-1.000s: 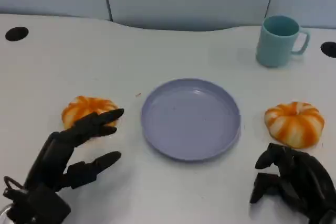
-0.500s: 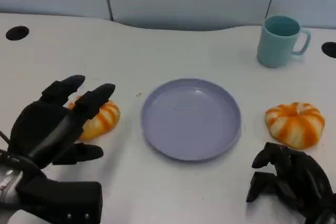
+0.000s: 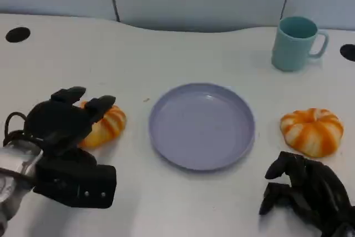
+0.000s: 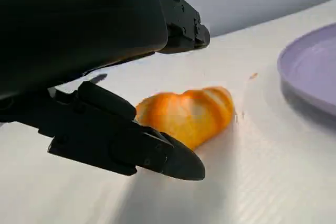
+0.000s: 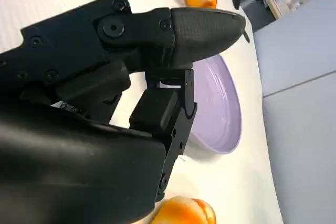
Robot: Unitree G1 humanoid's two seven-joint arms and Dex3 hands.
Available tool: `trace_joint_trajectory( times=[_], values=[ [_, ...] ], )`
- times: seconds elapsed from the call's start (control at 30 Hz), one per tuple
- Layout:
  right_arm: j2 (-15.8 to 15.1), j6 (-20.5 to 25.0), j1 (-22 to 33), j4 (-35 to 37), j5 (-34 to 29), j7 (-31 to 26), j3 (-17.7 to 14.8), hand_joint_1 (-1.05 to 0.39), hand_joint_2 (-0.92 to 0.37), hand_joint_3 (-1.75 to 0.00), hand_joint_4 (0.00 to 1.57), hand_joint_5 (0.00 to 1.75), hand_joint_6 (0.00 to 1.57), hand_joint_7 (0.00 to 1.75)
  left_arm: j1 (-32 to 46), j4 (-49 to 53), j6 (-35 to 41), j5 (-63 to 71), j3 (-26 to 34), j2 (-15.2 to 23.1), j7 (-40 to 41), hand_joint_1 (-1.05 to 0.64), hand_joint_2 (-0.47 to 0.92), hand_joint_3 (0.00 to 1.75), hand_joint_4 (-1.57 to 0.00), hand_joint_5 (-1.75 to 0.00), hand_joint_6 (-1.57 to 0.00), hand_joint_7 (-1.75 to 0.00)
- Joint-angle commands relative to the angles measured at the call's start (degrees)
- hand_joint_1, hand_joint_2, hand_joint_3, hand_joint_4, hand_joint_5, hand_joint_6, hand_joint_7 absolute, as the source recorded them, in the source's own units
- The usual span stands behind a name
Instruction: Grasp the bread from the table and place it into the plate.
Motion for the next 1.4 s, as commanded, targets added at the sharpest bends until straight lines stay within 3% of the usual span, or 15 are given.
trace_joint_trajectory(
  times=[0.03,0.5,0.77,0.97,1.2,1.4],
  values=[
    [-0.59,0.73,0.86,0.28,0.17,0.25,-0.27,-0.43,-0.92,-0.41,1.26,1.04,1.16,0.96,-6.23,9.77,0.54,0.04,-3.82,-0.69,2.22,-0.68,0.89,0.01,-0.05,-0.04,-0.13,-0.01],
    [-0.82,0.50,0.97,0.32,-0.26,0.31,-0.37,-0.42,-0.92,-0.45,1.25,1.05,1.14,0.99,-19.31,31.04,2.63,-0.50,-12.93,-7.43,7.84,-0.66,0.88,0.00,0.00,0.00,-0.08,-0.01],
    [-0.83,1.17,1.17,-0.25,-0.20,-0.04,-0.36,-0.42,-0.92,-0.44,1.24,1.06,1.14,1.00,-22.39,35.68,3.75,-0.89,-16.39,-9.66,9.74,-0.69,0.86,0.00,0.00,0.00,-0.07,0.00],
    [-0.72,0.95,1.63,-0.73,-0.05,0.19,-0.23,-0.42,-0.92,-0.45,1.24,1.07,1.13,1.00,-23.89,38.59,4.03,-2.06,-17.15,-11.00,7.29,-0.69,0.84,0.00,0.00,0.00,-0.08,-0.01],
    [-0.94,2.40,3.81,-3.88,0.33,0.26,-0.22,-0.43,-0.92,-0.44,1.24,1.07,1.13,1.01,-25.86,42.29,6.48,-5.32,-16.81,-12.28,-6.03,-0.67,0.82,0.00,-0.02,-0.01,-0.08,0.00],
    [-1.24,2.57,5.59,-6.15,0.58,0.69,-0.46,-0.43,-0.92,-0.43,1.24,1.06,1.14,1.01,-24.98,42.91,7.40,-6.50,-16.75,-12.80,-7.41,-0.66,0.80,0.00,-0.06,-0.03,-0.10,-0.01]
  ],
)
